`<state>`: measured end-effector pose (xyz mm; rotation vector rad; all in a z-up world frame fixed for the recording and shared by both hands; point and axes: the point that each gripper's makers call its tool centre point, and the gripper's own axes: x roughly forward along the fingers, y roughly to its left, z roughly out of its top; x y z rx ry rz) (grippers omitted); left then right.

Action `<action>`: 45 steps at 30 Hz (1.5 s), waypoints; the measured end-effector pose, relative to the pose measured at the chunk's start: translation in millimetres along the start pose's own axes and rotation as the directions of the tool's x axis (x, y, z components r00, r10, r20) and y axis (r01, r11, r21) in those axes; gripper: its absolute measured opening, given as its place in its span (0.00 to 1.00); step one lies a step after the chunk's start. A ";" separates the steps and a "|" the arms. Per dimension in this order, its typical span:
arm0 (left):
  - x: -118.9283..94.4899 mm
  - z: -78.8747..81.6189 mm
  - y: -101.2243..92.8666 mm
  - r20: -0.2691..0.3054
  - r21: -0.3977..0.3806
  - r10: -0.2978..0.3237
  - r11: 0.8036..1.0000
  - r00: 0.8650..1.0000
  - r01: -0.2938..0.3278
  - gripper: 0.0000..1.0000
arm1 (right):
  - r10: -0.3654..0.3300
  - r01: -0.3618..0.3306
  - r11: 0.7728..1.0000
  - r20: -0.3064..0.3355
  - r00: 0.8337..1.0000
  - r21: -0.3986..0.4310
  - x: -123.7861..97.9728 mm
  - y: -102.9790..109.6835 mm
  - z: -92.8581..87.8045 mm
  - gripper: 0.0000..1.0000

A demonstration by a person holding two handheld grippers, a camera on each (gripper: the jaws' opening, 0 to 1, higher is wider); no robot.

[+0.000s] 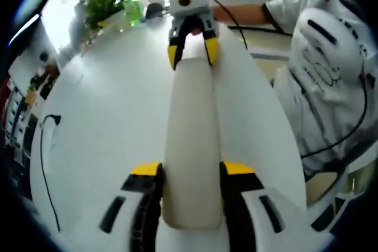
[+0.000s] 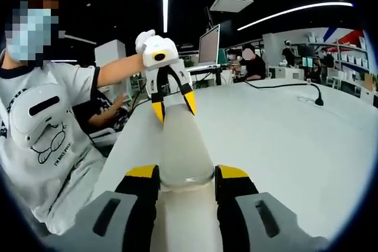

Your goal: Arrange the utensils inside the cutlery case until each visible utensil rests in its matching compartment.

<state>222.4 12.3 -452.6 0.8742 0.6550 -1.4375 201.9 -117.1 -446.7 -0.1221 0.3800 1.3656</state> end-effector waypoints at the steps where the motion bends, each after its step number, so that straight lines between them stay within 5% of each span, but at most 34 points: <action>1: 0.3 -0.3 -0.1 -0.001 -0.002 -0.001 1.000 1.000 0.001 0.41 | 0.000 0.000 1.000 0.002 1.000 0.000 0.0 0.4 0.1 0.39; 37: -5.3 -6.3 -0.2 0.021 -0.029 0.001 1.000 1.000 0.000 0.41 | 0.001 -0.002 0.999 0.013 1.000 0.046 2.4 -3.8 6.3 0.38; 45: -39.7 1.8 7.3 0.156 -0.106 0.053 0.994 0.986 -0.037 0.46 | 0.001 -0.003 0.998 0.029 1.000 0.064 1.6 -2.9 9.0 0.41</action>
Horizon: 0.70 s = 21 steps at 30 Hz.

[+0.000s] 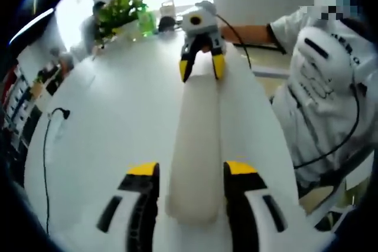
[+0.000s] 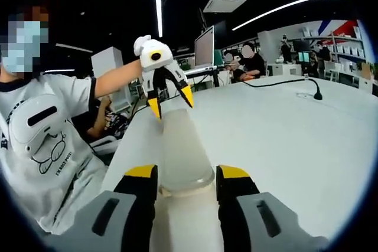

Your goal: Arrange the utensils inside the cutlery case until each visible utensil rests in its matching compartment.

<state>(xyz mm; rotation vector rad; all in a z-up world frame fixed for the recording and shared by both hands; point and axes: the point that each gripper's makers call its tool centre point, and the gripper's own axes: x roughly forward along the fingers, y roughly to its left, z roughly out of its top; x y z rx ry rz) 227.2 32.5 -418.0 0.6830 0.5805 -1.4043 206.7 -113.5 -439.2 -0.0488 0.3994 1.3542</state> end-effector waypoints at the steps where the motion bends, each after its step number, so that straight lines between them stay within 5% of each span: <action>1: -3.1 -1.4 1.4 -0.001 -0.002 0.009 1.000 1.000 -0.009 0.45 | -0.001 0.001 1.000 0.002 1.000 0.001 -0.1 0.3 0.4 0.41; 6: -18.6 -6.9 9.5 0.042 -0.062 0.066 0.996 0.997 -0.064 0.40 | -0.018 0.018 1.000 0.016 1.000 0.001 -3.5 3.5 1.4 0.42; 10: -30.2 -15.9 21.2 0.085 -0.110 0.153 0.984 0.985 -0.143 0.26 | -0.046 0.045 0.999 0.025 0.999 0.005 -5.4 4.5 -0.7 0.41; 17: -34.5 -25.8 30.6 0.151 -0.212 0.286 0.944 0.946 -0.252 0.22 | -0.141 0.133 0.988 0.109 0.984 0.074 -5.3 4.6 6.8 0.31; 21: -30.9 -27.4 28.9 0.209 -0.322 0.340 0.909 0.917 -0.264 0.20 | -0.228 0.204 0.967 0.163 0.960 0.156 -6.0 0.0 18.8 0.24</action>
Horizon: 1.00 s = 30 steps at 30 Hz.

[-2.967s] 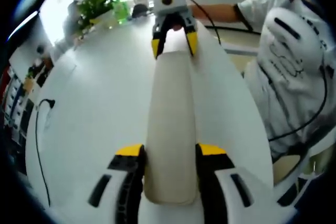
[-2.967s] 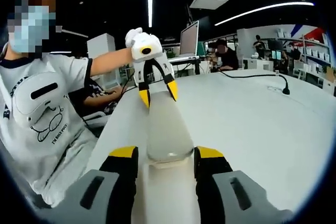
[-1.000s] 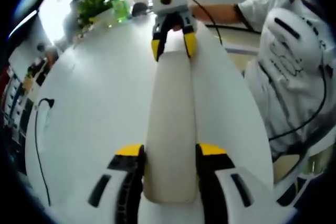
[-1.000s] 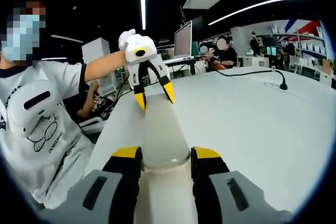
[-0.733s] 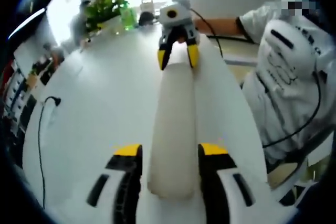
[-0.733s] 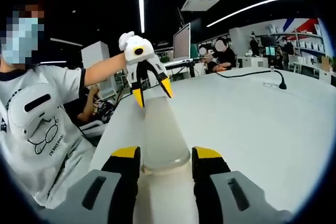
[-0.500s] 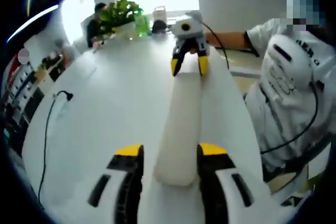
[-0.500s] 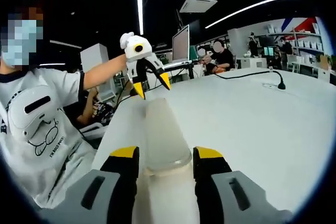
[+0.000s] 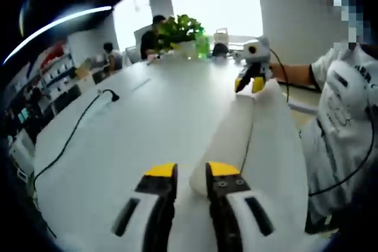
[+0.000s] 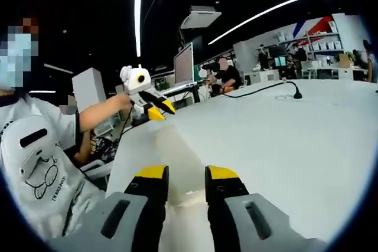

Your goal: Arrange the utensils inside the cutlery case until each visible utensil rests in its matching compartment.

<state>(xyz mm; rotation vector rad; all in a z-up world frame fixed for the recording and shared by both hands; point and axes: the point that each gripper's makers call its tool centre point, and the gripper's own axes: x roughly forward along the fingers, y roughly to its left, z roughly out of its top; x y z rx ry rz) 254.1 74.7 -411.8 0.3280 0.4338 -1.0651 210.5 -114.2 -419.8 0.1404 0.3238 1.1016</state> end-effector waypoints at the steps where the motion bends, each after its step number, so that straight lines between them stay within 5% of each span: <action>1: 0.3 0.9 -0.1 0.025 -0.042 0.011 0.999 1.000 -0.010 0.20 | -0.029 0.029 1.000 0.009 1.000 0.009 1.2 -0.3 2.0 0.23; 5: 0.4 0.9 3.3 0.068 -0.099 0.099 0.991 0.993 -0.092 0.17 | -0.078 0.077 0.997 0.008 0.997 0.009 6.3 3.7 3.7 0.18; 16: 3.9 -10.7 -9.2 0.099 -0.111 0.100 0.990 0.990 -0.088 0.14 | -0.157 0.157 0.987 -0.004 0.988 -0.029 22.9 5.3 -4.4 0.13; 20: 7.0 -20.4 -6.5 0.053 -0.062 0.127 0.990 0.990 -0.124 0.14 | -0.169 0.169 0.985 -0.011 0.985 -0.020 25.7 2.8 -5.0 0.13; 26: 6.3 -15.7 -9.2 0.079 -0.081 0.121 0.990 0.989 -0.115 0.13 | -0.186 0.184 0.981 -0.033 0.982 -0.065 32.5 0.2 -7.4 0.13; 30: 6.3 -15.4 -8.7 0.080 -0.063 0.127 0.990 0.989 -0.123 0.00 | -0.205 0.194 0.971 -0.069 0.976 -0.140 35.3 -3.1 -9.4 0.06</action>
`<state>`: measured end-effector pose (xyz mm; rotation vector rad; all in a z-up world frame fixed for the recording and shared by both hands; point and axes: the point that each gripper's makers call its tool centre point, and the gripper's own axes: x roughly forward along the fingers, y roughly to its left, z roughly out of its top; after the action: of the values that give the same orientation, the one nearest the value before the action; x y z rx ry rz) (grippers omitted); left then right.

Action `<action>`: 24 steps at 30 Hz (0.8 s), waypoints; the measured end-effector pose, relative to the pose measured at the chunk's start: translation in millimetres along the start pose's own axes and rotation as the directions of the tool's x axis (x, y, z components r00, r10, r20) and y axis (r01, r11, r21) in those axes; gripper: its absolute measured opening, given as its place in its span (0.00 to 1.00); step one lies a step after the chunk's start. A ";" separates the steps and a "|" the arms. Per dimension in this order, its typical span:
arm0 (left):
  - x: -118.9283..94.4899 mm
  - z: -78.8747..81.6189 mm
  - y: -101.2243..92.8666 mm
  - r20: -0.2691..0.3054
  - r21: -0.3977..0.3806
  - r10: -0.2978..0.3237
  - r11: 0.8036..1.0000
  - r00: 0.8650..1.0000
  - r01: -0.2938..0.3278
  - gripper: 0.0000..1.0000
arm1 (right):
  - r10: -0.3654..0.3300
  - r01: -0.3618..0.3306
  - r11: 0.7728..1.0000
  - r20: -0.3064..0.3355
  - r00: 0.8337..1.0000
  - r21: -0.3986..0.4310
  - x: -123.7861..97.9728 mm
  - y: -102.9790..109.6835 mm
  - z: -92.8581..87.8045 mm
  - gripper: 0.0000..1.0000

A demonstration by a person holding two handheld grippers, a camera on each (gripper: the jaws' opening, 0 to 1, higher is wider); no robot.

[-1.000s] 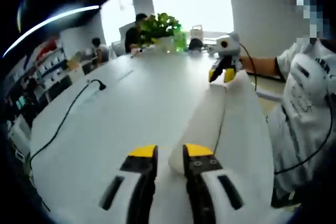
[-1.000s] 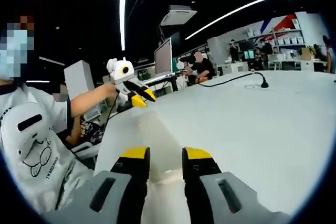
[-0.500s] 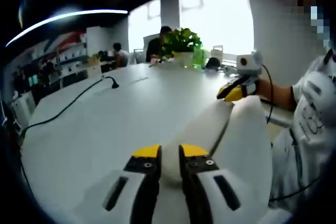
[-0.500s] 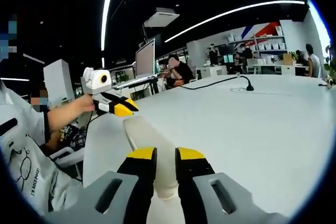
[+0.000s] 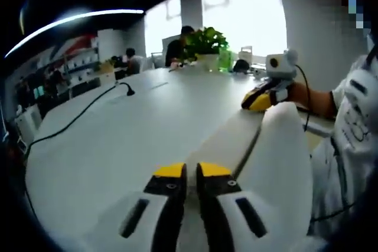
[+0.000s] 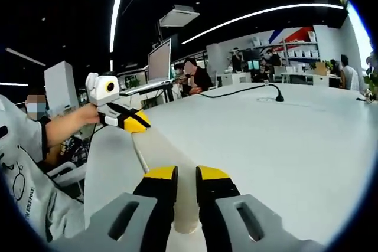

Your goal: Arrange the utensils inside the cutlery case until each visible utensil rests in its matching compartment.

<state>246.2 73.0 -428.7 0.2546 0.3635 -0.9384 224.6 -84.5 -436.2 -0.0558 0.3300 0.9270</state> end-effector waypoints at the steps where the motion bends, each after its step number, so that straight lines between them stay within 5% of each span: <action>1: -0.3 0.3 -1.3 0.001 -0.001 -0.003 1.000 1.000 0.003 0.00 | -0.013 0.012 0.999 -0.013 1.000 -0.045 0.8 -1.5 -0.7 0.04; 3: -1.5 -7.7 -6.1 -0.035 -0.008 -0.023 1.000 0.999 0.022 0.00 | -0.006 0.006 1.000 -0.005 1.000 -0.028 2.7 0.4 -0.2 0.04; 5: 3.7 -1.7 -4.2 0.010 -0.005 -0.009 1.000 1.000 0.009 0.00 | 0.013 -0.013 1.000 -0.005 1.000 -0.025 3.3 4.3 -0.3 0.03; 9: 3.4 -3.6 -2.9 -0.003 0.089 0.010 0.996 1.000 -0.010 0.00 | 0.001 -0.002 0.999 -0.017 1.000 -0.055 5.7 6.6 0.3 0.00; 13: 0.8 -4.1 -1.6 0.047 0.037 0.039 0.998 0.998 -0.041 0.00 | -0.007 0.005 0.996 -0.022 1.000 -0.090 7.4 11.8 -0.3 0.00; 18: -0.1 -3.4 -5.2 0.031 0.054 0.043 0.998 0.999 -0.045 0.00 | -0.015 0.014 0.995 -0.009 1.000 -0.098 10.4 14.7 1.1 0.00; 22: 0.4 -1.8 -9.1 0.005 0.163 0.059 0.985 0.998 -0.059 0.00 | -0.025 0.025 0.997 0.008 1.000 -0.072 10.0 13.7 1.2 0.00; 24: 2.7 0.4 -16.5 0.019 0.157 0.048 0.986 0.999 -0.050 0.03 | -0.025 0.026 0.997 0.011 1.000 -0.066 10.0 13.4 1.4 0.00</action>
<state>234.2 61.4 -430.5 0.3995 0.2684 -0.9210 219.9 -68.4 -436.6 -0.1162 0.2883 0.9126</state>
